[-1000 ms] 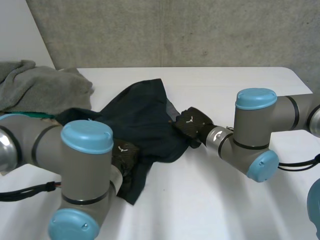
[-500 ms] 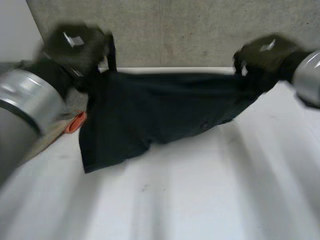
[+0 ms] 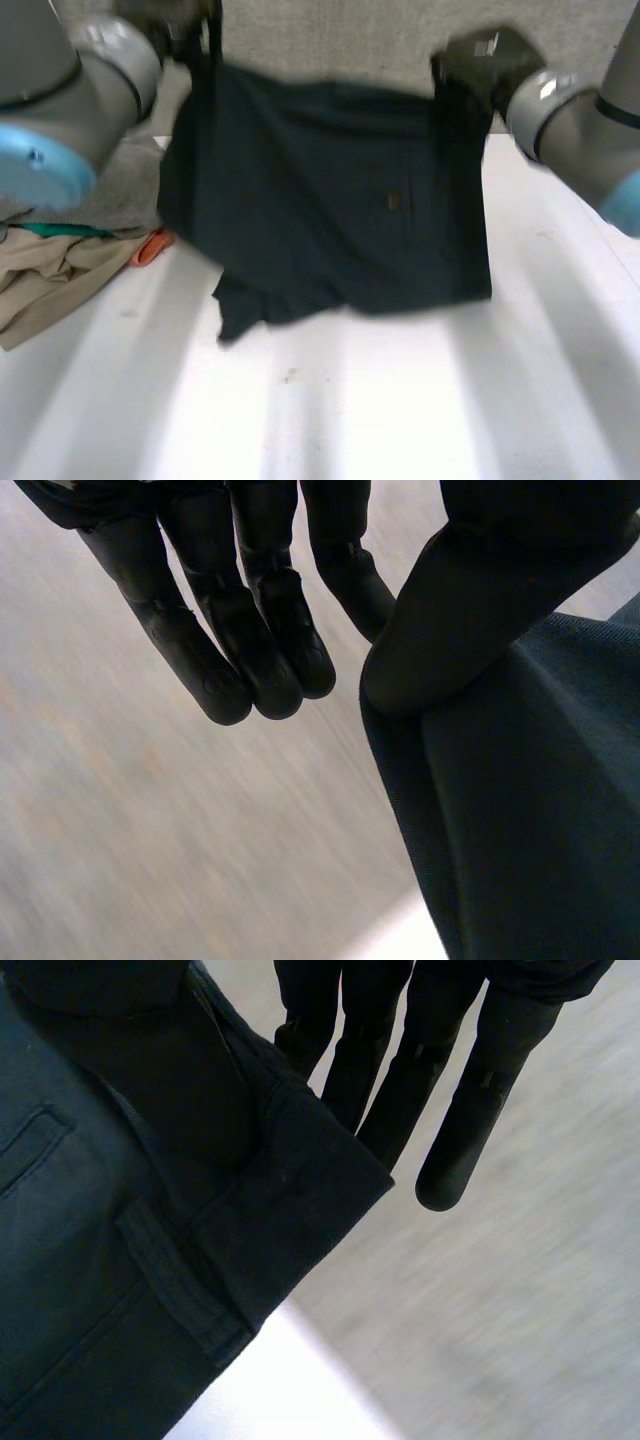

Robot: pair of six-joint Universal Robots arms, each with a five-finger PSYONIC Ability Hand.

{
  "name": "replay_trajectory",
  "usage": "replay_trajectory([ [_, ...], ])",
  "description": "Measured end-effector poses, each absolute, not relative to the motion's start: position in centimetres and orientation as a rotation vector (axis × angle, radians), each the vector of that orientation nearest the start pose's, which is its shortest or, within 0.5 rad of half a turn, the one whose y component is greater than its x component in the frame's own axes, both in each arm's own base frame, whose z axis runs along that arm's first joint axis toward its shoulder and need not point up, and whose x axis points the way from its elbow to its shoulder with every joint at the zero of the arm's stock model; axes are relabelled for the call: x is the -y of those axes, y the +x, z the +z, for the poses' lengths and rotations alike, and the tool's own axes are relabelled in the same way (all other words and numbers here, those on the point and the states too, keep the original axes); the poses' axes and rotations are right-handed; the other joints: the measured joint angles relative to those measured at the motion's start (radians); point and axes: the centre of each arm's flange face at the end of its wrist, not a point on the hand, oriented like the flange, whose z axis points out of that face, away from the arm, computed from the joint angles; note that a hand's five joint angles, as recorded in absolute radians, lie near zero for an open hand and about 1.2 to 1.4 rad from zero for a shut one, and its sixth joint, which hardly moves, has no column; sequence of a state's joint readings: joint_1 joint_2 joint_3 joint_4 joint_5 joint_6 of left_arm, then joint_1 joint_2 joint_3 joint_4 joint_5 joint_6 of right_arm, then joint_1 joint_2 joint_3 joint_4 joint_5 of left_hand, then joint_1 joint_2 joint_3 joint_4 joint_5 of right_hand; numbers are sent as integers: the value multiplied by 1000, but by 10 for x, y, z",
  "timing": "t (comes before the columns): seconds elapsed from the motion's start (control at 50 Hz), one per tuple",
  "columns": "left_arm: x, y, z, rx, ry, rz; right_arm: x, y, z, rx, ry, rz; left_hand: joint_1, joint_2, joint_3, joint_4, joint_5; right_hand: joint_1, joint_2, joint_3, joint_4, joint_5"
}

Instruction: Fold the laundry.

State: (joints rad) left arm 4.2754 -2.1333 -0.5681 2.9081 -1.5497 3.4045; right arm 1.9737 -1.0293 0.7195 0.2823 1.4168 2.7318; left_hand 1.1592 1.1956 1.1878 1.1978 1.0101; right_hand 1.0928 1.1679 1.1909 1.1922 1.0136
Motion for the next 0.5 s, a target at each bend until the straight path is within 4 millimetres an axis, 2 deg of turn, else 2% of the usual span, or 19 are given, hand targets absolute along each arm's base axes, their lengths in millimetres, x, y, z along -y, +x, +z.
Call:
replay_trajectory([
  [0.08, 328, -296, 460, -1545, 556, -2887, 343, 301, 401, -1551, -729, -2503, 0, 0, 0, 0, 0, 0, 0, 0, 1, 0],
  [0.14, 314, -288, 500, -1319, 460, -3050, 338, 297, 437, -1347, -602, -2620, 0, 0, 0, 0, 0, 0, 0, 0, 1, 0],
  [0.18, 307, -284, 513, -1249, 439, -3101, 333, 295, 450, -1273, -569, -2646, 0, 0, 0, 0, 0, 0, 0, 0, 1, 0],
  [0.24, 303, -281, 513, -1260, 456, -3104, 328, 292, 456, -1247, -569, -2641, 0, 0, 0, 0, 3, 0, 0, 0, 1, 0],
  [0.32, 313, -280, 479, -1465, 535, -2989, 328, 292, 434, -1362, -637, -2544, 0, 0, 0, 0, 3, 0, 0, 0, 1, 2],
  [0.36, 319, -279, 455, -1585, 573, -2912, 329, 293, 415, -1448, -685, -2471, 0, 0, 0, 0, 3, 0, 0, 0, 1, 2],
  [0.38, 323, -279, 434, -1684, 603, -2843, 330, 293, 395, -1530, -728, -2398, 0, 0, 0, 0, 3, 0, 0, 0, 2, 2],
  [0.4, 324, -279, 422, -1739, 619, -2803, 330, 293, 390, -1551, -739, -2378, 0, 0, 0, 0, 3, 0, 0, 0, 2, 2],
  [0.44, 327, -279, 385, -1894, 668, -2681, 330, 293, 351, -1695, -807, -2234, 0, 0, 0, 0, 3, 0, 0, 0, 2, 2],
  [0.48, 326, -280, 360, -1987, 704, -2600, 328, 292, 332, -1762, -838, -2161, 0, 0, 0, 0, 3, 0, 0, 0, 2, 2],
  [0.5, 323, -280, 335, -2077, 744, -2514, 325, 291, 304, -1847, -879, -2061, 0, 0, 0, 0, 3, 0, 0, 0, 3, 2],
])
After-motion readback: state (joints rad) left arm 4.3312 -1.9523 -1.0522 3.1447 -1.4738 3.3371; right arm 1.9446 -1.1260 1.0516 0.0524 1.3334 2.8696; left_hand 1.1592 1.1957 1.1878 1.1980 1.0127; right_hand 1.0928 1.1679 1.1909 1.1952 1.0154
